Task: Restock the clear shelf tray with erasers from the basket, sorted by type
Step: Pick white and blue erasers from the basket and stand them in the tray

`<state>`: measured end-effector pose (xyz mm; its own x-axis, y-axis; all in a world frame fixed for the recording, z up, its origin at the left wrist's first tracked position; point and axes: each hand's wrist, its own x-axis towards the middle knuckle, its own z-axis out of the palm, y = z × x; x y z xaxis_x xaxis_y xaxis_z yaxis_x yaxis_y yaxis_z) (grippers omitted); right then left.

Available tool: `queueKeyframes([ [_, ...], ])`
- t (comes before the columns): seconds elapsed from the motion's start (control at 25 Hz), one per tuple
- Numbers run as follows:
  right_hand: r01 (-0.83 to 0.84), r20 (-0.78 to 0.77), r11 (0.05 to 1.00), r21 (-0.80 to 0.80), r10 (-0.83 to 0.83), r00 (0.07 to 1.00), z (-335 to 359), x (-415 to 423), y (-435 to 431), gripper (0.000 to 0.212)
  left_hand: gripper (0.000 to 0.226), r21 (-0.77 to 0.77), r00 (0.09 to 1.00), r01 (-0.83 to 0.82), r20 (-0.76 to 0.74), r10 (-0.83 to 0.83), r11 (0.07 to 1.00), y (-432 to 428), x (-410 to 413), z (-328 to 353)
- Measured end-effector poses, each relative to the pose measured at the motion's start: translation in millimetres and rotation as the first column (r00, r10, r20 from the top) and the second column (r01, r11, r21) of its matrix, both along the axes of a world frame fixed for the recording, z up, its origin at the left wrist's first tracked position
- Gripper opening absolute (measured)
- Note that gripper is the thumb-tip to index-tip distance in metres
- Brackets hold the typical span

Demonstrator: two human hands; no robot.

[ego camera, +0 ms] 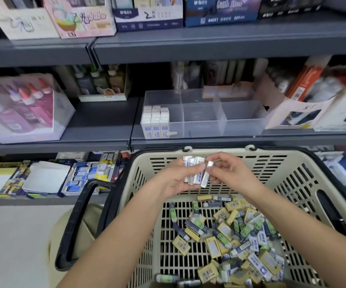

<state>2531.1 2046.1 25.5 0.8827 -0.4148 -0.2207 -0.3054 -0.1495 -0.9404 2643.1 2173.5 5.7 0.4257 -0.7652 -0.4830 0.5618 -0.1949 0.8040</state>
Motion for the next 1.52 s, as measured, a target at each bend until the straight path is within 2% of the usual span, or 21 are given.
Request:
queueKeyframes([
  [0.2,-0.003,0.028,1.000,-0.020,0.004,1.000,24,23,-2,0.015,0.027,-0.077,0.996,-0.054,0.068,0.060,0.996,-4,8,27],
  [0.32,0.036,0.065,0.998,-0.052,-0.032,0.997,40,46,-3,0.013,0.013,-0.141,0.972,-0.122,0.185,0.147,0.982,-3,21,41],
  [0.44,0.053,0.087,0.974,-0.219,-0.035,0.996,59,79,-8,0.021,0.011,-0.219,0.891,-0.278,0.304,0.336,0.935,5,41,48],
  [0.52,0.061,0.130,0.934,-0.351,-0.016,0.991,72,103,-15,0.021,0.016,-0.247,0.840,-0.389,0.300,0.451,0.888,12,52,44],
  [0.6,0.084,0.171,0.865,-0.495,0.002,0.985,80,129,-22,0.021,0.020,-0.251,0.817,-0.436,0.294,0.497,0.865,16,59,37],
  [0.68,0.118,0.166,0.722,-0.681,-0.005,0.986,85,153,-25,0.025,0.022,-0.228,0.792,-0.469,0.320,0.521,0.853,18,63,32],
  [0.8,0.060,0.098,0.585,-0.809,0.034,0.995,80,180,-21,0.029,0.023,-0.213,0.768,-0.505,0.331,0.548,0.837,18,69,29],
  [1.12,-0.085,-0.007,0.585,-0.807,0.134,0.991,59,200,-15,0.027,0.023,-0.220,0.781,-0.523,0.262,0.566,0.824,16,71,29],
  [1.28,-0.124,-0.089,0.677,-0.725,0.087,0.992,52,208,-13,0.024,0.023,-0.213,0.783,-0.530,0.249,0.571,0.821,17,69,30],
  [1.4,-0.156,-0.132,0.705,-0.692,0.089,0.987,48,208,-11,0.026,0.024,-0.217,0.788,-0.525,0.241,0.567,0.823,18,69,29],
  [1.52,-0.157,-0.154,0.626,-0.763,0.060,0.986,49,209,-7,0.024,0.023,-0.216,0.791,-0.521,0.242,0.563,0.826,18,69,30],
])
